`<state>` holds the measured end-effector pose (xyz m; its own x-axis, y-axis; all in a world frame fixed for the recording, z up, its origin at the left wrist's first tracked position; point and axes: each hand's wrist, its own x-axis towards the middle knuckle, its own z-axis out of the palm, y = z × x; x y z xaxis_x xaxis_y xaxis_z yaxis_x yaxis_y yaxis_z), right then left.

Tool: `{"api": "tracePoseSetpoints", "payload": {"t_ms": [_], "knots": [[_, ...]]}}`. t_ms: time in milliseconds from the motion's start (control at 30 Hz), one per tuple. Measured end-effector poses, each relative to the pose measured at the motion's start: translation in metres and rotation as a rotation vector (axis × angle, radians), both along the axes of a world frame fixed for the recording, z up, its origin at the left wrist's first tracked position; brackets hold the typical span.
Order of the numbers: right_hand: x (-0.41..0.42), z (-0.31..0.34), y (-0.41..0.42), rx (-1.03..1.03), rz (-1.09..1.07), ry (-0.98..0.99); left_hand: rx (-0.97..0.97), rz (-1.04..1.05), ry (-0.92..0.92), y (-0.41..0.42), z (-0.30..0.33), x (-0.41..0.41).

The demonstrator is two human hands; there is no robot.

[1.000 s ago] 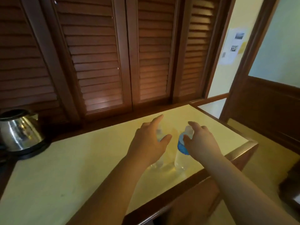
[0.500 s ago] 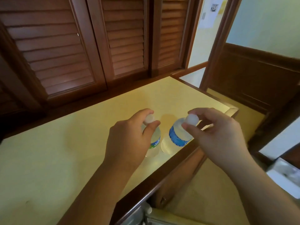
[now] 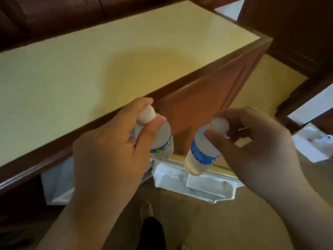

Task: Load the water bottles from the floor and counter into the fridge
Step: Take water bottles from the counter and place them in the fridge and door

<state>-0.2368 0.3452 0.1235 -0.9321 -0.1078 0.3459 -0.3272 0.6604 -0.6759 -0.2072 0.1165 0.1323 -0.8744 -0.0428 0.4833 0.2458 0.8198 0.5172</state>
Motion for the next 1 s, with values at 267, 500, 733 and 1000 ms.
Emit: {"api": "tracePoseSetpoints", "payload": {"t_ms": [267,500,733,1000], "knots": [[0.069,-0.234,-0.017,-0.016,-0.093,-0.129,0.189,0.170,-0.272,0.016,-0.222,0.064],[0.093,-0.441,-0.054,0.098,-0.187,-0.149,0.390,0.263,-0.363,0.011,-0.425,0.083],[0.074,-0.559,-0.068,0.140,-0.222,-0.024,0.569,0.229,-0.373,0.011,-0.542,0.057],[0.050,-0.584,-0.074,0.165,-0.230,0.121,0.384,0.174,-0.293,0.023,-0.574,0.026]]}}
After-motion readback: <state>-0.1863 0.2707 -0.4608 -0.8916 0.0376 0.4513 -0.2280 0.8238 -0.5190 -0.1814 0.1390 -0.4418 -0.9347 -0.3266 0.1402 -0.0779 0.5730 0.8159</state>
